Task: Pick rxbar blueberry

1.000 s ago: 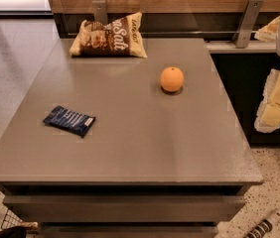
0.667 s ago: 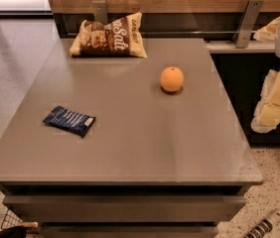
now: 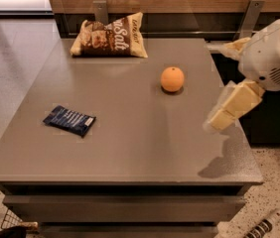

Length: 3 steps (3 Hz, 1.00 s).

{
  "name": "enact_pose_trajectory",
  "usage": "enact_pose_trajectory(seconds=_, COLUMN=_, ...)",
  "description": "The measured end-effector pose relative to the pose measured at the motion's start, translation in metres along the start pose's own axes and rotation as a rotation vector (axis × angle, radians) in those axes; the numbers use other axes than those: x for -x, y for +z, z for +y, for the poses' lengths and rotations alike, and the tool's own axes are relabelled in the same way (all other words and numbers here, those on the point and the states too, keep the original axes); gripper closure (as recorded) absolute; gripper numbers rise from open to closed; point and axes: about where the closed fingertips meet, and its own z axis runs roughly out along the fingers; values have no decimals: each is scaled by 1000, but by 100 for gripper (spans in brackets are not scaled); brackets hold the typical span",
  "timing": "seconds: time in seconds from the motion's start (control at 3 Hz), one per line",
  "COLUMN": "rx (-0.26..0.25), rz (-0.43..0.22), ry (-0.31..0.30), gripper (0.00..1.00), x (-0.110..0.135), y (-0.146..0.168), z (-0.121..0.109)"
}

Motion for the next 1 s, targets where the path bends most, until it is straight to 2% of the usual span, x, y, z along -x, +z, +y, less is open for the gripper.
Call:
enact_pose_trajectory(seconds=0.33, rx=75, rz=-180, ry=17, gripper=0, x=34, y=41, z=10)
enact_pose_trajectory(seconds=0.67, rx=157, rz=-319, ry=26, gripper=0, x=64, y=74, z=24)
enact_pose_trajectory(seconds=1.0, rx=153, rz=-319, ry=29, gripper=0, x=65, y=77, z=22)
